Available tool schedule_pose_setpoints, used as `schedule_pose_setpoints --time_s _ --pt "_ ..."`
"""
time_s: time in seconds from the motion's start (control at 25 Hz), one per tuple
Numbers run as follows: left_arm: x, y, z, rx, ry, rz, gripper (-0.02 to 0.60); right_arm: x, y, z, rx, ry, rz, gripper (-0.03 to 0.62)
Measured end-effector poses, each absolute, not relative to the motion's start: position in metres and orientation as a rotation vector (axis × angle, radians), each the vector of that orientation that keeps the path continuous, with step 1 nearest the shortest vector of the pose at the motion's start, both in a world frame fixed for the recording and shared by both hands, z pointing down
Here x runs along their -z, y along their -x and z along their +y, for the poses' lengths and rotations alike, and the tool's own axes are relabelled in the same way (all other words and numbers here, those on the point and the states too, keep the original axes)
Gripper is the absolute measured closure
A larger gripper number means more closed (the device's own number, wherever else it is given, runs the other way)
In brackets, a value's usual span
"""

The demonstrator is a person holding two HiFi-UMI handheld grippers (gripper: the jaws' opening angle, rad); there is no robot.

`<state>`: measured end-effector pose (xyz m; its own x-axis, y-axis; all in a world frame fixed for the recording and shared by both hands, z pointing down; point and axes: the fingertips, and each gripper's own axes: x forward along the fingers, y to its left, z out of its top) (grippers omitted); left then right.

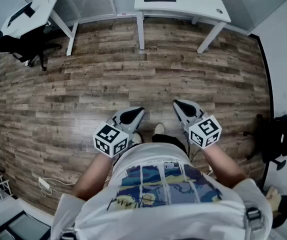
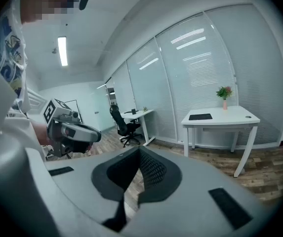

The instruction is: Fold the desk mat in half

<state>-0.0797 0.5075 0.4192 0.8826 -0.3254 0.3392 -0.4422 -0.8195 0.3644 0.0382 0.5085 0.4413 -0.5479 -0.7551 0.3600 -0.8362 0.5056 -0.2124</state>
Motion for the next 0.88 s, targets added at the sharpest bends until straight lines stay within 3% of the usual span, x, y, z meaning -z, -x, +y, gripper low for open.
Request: schedule_pose_setpoints --time_s 0.6,0.88 --pt "-0.427 -0.024 0.465 -0.376 -2.592 -0.546 0.578 -0.461 -0.138 0.469 -0.539 -1.334 -2.57 0.59" --pt "-0.438 -0.037 0.411 -0.371 -2.57 -0.517 0.578 -0.472 -0.171 0.4 -0.542 -1.411 -2.512 0.522"
